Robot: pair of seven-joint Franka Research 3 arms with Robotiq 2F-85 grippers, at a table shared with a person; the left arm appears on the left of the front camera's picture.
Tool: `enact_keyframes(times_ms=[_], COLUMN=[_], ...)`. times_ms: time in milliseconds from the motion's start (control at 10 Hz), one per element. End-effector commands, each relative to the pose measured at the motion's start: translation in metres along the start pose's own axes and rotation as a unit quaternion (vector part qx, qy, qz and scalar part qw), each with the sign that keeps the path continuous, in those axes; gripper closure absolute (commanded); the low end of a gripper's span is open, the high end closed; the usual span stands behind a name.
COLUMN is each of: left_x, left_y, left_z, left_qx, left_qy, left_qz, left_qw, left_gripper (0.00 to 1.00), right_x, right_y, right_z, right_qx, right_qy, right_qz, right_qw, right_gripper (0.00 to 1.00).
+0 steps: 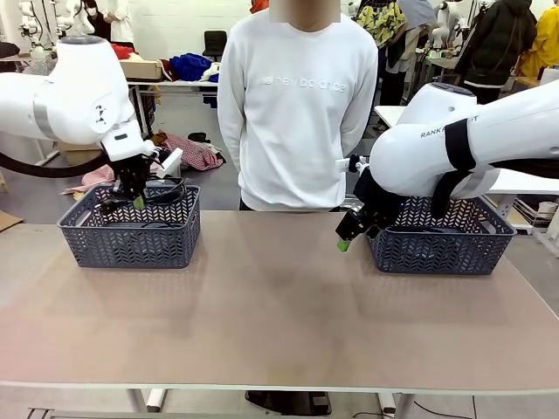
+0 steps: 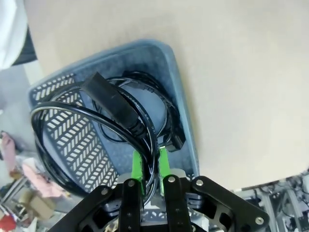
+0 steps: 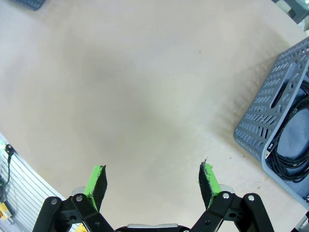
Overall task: Organize the cables according to human instructions.
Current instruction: Pick up a bundle of cables and place it in the basket indicated by the human.
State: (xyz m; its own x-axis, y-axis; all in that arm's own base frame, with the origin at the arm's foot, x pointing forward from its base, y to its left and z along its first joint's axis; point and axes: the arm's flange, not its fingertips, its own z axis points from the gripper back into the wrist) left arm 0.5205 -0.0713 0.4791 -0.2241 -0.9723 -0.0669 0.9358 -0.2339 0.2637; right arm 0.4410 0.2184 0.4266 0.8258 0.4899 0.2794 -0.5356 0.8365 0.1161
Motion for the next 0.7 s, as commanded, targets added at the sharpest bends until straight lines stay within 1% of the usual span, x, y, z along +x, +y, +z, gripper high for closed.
enact_keyframes(times_ms=[0, 500, 600], left_x=[-0.006, -0.011, -0.014], left_y=[0.002, 0.009, 0.010], left_z=[-0.010, -0.027, -0.030], left_qx=[0.017, 0.011, 0.011], left_qy=[-0.006, -0.016, -0.019], left_qz=[-0.002, 0.012, 0.016], left_qw=[1.000, 1.000, 1.000], left_gripper=[1.00, 1.00, 0.65], right_x=[0.000, 0.000, 0.000], right_y=[0.000, 0.000, 0.000], right_z=[0.001, 0.001, 0.001], right_qx=[0.000, 0.000, 0.000], right_qy=[-0.002, -0.002, -0.002], right_qz=[0.000, 0.000, 0.000], right_qw=[1.000, 1.000, 1.000], right_gripper=[0.00, 0.00, 0.00])
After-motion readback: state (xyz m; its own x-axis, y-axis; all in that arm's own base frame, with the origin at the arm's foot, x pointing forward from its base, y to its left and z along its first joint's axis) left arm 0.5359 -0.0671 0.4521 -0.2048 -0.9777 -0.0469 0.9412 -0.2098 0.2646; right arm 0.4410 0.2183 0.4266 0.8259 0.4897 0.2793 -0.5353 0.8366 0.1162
